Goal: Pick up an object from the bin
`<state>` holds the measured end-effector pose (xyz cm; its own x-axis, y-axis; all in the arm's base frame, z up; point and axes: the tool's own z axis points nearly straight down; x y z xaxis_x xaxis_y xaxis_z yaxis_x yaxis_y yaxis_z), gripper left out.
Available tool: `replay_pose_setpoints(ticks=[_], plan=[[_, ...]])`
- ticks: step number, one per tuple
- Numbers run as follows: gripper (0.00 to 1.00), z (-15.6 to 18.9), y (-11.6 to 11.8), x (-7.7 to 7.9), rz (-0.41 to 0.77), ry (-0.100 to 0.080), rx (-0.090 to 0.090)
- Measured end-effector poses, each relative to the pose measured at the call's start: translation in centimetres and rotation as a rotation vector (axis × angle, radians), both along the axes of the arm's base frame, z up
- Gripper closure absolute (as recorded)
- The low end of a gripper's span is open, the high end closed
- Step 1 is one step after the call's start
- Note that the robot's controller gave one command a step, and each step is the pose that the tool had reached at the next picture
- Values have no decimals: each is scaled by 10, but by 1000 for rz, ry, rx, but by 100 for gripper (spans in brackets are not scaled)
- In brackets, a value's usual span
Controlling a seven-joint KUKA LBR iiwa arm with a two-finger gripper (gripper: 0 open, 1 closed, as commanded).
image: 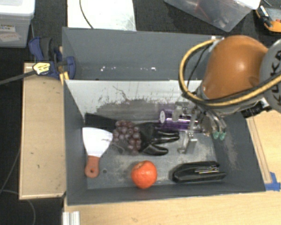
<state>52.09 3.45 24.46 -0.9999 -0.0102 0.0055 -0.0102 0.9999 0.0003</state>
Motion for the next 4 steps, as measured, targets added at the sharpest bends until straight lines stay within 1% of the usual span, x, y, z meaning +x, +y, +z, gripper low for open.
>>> replay_pose_setpoints(ticks=[1, 2, 3, 4], plan=[[0, 4, 0, 1, -2, -8, 0], [0, -145, 22, 33, -128, -13, 2], [0, -80, 50, 34, -82, -27, 3], [0, -168, 27, 33, -133, -10, 1]])
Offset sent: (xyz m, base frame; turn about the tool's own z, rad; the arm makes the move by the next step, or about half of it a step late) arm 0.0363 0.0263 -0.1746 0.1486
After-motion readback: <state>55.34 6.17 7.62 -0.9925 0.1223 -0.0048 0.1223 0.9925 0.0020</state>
